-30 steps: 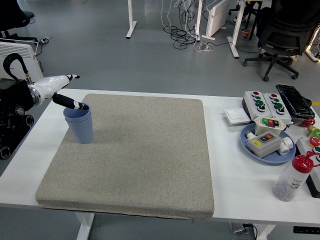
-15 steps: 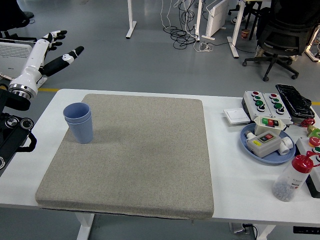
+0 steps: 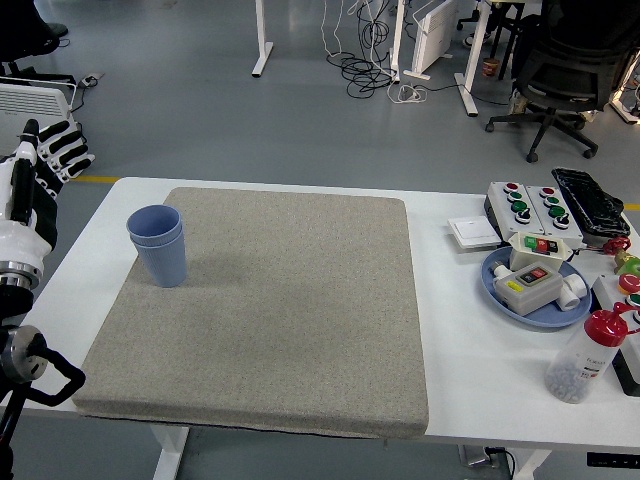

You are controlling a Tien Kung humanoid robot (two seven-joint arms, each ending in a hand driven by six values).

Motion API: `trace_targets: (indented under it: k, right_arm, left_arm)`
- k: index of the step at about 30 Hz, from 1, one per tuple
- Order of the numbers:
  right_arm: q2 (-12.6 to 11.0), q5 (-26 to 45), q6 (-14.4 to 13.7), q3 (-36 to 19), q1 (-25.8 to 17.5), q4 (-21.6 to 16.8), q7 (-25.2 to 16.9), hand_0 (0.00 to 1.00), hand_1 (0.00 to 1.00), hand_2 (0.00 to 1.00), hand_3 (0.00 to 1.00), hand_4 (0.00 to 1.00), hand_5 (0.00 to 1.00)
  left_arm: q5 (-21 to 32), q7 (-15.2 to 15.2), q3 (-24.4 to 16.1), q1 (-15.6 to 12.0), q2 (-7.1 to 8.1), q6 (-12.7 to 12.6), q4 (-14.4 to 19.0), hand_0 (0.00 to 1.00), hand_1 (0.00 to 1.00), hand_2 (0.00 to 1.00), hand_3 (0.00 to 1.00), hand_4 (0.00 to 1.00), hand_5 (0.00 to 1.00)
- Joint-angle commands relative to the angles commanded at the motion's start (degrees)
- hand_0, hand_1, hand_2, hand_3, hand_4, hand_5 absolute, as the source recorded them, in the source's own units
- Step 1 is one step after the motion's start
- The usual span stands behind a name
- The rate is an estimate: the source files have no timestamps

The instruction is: Push cup pick cup insert cup

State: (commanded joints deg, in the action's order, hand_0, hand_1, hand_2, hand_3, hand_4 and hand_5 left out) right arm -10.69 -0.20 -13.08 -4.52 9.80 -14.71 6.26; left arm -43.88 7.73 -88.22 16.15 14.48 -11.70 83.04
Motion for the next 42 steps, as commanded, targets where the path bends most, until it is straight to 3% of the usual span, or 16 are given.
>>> trace_targets:
  k: [5,11,19,42]
  right_arm:
    - [0.0,-0.6,0.0,-0.3,-0.1,0.1,0.1,0.741,0.665,0.658,0.563,0.085,0.486]
    - [0.1,-2.3,0.0,-1.2,-0.2,0.1,0.6,0.741,0.665,0.659,0.562,0.084,0.486]
    - [0.0,-3.3,0.0,-1.6,-0.5,0.1,0.9,0.74,0.664,0.658,0.562,0.084,0.486]
    - [-0.1,-0.9,0.0,-0.2,0.4,0.1,0.2,0.74,0.663,0.655,0.561,0.082,0.48]
  left_arm:
    - [10.2,0.4,-2.2,-7.6,-2.74,5.0,0.0,0.81,0.829,0.878,0.815,0.621,0.998]
    - [13.3,-0.4,-2.0,-11.7,-2.97,7.8,-2.6,0.868,0.852,0.889,0.839,0.621,0.998]
    - [10.2,-1.5,-1.9,-11.9,-3.27,8.5,-3.9,0.873,0.858,0.898,0.853,0.614,0.998]
    - [9.5,-1.6,-1.0,-9.8,-4.42,7.2,-5.7,0.88,0.87,0.91,0.868,0.604,0.998]
